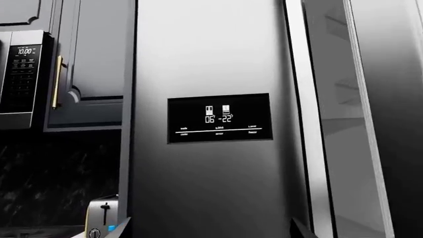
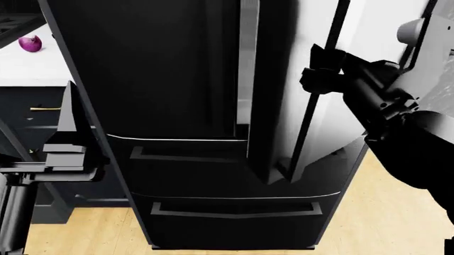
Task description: Open the fridge doors
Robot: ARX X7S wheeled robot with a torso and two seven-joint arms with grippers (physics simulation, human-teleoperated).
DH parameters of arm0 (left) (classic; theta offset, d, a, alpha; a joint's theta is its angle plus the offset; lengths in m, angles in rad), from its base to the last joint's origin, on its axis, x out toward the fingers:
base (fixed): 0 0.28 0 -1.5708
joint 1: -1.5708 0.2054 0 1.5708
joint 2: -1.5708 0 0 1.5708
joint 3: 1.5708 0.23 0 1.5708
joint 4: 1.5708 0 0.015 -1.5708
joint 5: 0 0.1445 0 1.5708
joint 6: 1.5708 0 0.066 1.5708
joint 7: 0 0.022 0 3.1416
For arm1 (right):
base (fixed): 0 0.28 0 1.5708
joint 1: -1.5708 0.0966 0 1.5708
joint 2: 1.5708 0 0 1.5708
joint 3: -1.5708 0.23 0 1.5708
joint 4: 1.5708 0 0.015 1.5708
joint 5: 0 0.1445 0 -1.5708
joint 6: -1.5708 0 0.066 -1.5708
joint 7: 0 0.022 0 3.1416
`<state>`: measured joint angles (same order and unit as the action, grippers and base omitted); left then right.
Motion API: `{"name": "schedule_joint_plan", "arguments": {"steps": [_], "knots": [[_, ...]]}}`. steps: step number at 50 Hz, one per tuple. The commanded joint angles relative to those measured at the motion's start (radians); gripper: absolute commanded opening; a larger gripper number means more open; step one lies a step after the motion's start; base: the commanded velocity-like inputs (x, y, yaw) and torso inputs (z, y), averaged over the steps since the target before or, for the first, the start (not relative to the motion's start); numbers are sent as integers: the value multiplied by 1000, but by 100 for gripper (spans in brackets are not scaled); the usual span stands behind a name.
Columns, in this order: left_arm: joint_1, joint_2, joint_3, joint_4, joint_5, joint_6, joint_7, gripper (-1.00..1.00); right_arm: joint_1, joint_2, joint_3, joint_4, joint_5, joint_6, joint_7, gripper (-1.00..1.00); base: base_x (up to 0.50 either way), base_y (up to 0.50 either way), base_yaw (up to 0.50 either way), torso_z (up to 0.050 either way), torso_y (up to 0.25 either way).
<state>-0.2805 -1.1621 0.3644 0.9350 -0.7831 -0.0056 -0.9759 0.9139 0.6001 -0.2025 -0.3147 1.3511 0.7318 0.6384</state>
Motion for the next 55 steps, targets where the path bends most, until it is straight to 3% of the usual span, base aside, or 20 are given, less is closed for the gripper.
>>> {"name": "schedule_joint_plan", "arguments": {"steps": [1, 11, 32, 51, 52, 55], "knots": [[-6, 1, 2, 4, -3, -4, 3, 100, -37, 52, 151, -105, -44, -24, -34, -100, 0, 0, 0, 0, 0], [-14, 6, 5, 2, -5, -9, 7, 100, -106, 104, 217, -144, -17, -52, -67, -100, 0, 0, 0, 2, 4], [-17, 10, 9, 2, -4, -13, 10, 100, -317, 173, 466, -177, -1, -220, -374, -100, 0, 0, 0, 1, 5], [-19, 15, 14, 1, -1, -16, 14, 100, -361, 174, 487, -205, -16, -240, -423, -100, -1, 0, 0, 2, 6], [-18, 15, 14, 1, -1, -16, 14, 100, -364, 174, 488, -208, -17, -241, -425, 100, 0, 0, 0, 0, 0], [-13, 12, 12, 3, 0, -13, 12, 100, -370, 175, 491, -213, -16, -242, -429, 100, 0, 0, 0, 0, 3]]}}
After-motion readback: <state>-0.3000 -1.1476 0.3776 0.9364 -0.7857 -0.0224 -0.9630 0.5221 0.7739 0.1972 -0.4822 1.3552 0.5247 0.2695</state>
